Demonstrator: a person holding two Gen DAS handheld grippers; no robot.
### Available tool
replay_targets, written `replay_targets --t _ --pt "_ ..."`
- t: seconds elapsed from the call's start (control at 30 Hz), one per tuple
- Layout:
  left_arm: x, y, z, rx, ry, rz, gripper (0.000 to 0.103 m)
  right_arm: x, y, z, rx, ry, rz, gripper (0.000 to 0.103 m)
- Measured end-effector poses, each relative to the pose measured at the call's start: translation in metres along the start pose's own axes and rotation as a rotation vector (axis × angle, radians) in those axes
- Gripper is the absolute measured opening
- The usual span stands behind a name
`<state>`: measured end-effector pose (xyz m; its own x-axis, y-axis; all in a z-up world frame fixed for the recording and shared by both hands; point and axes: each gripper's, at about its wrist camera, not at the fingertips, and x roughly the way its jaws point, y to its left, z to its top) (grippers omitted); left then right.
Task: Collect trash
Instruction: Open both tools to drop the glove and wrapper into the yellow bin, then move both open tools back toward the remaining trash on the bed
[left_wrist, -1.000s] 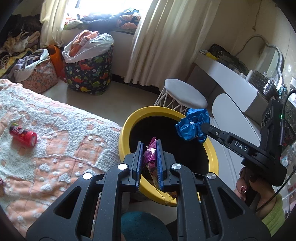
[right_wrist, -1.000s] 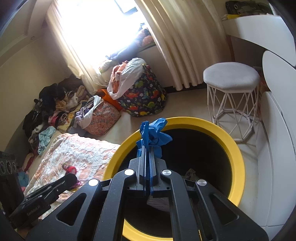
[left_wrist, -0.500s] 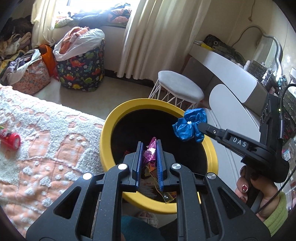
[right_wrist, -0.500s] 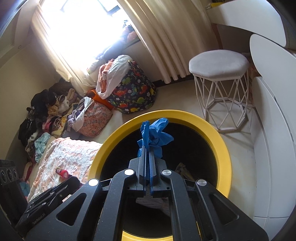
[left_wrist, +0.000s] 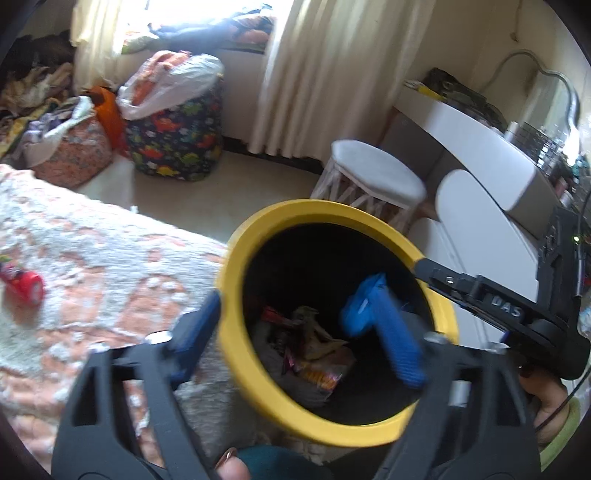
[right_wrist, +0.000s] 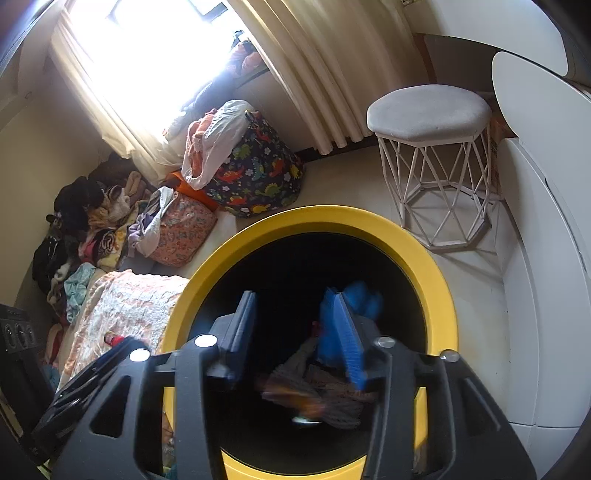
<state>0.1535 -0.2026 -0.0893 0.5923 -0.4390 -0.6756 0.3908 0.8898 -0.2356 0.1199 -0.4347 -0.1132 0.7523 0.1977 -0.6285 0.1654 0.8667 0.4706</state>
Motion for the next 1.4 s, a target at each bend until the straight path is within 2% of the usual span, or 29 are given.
replay_targets --t 0.13,0.43,0.63,0.8,1.27,1.4 --pt "-0.016 0.016 -0.005 -0.019 -0.036 0.075 0.092 0.001 0.015 -0.003 -0.041 -0.006 0.017 0.049" --pt "-0.058 0.048 -0.01 -0.03 -0.123 0.223 0.092 -0.008 0.077 -0.015 -0.202 -0.069 0.144 0.063" --pt "-0.083 0.073 -0.013 -0.069 -0.169 0.278 0.092 -0.013 0.119 -0.029 -0.318 -0.102 0.214 0.071" --pt "-0.097 0.099 -0.016 -0.116 -0.182 0.319 0.092 -0.009 0.147 -0.038 -0.402 -0.086 0.243 0.077" --pt "-0.137 0.194 -0.051 -0.363 -0.196 0.447 0.092 0.035 0.23 -0.056 -0.576 0.026 0.321 0.084" --pt "-0.152 0.22 -0.07 -0.48 -0.216 0.434 0.092 0.059 0.258 -0.062 -0.637 0.067 0.327 0.084"
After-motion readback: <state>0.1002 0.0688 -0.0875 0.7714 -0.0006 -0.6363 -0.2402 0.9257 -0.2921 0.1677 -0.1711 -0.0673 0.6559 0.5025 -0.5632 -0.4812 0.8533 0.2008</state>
